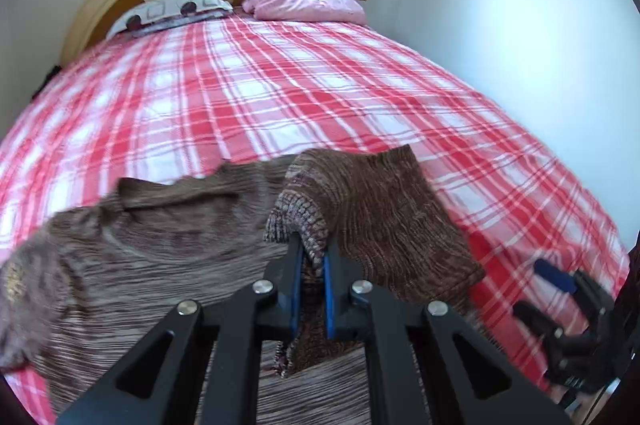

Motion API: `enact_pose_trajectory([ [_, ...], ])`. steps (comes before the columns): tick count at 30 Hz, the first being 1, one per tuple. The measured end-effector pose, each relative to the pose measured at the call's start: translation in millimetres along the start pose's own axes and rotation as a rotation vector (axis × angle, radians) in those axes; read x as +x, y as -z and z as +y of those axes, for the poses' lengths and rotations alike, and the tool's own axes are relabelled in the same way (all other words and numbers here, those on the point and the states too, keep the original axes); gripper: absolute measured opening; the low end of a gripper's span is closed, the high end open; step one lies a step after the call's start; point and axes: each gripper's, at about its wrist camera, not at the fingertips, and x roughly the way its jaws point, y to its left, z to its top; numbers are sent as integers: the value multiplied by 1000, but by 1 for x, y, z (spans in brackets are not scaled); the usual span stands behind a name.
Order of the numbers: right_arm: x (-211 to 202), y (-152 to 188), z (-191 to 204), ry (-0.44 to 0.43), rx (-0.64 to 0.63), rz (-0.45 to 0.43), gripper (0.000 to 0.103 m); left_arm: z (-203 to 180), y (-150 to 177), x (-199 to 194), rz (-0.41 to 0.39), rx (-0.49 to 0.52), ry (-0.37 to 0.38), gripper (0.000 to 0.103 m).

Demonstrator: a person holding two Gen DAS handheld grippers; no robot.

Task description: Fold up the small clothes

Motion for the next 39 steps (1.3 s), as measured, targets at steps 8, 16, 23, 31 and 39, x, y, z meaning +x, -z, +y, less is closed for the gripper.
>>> enact_pose_trajectory([
  [8, 5, 0, 1, 12, -5, 24, 72, 33, 26, 17, 61, -46, -67, 10],
  [16, 15, 0, 0, 17, -9, 63, 74, 37, 36, 34, 93, -114, 4, 22],
  [23, 16, 1, 1, 15, -8, 69, 74, 51, 30, 34, 69, -89, -378, 49],
  [31, 22, 2, 3, 31, -19, 94, 75, 87, 33, 22, 30, -304, -222, 49],
  [39, 22, 3, 5, 40, -32, 97, 75, 65, 11, 67, 138, -326, -50, 12],
])
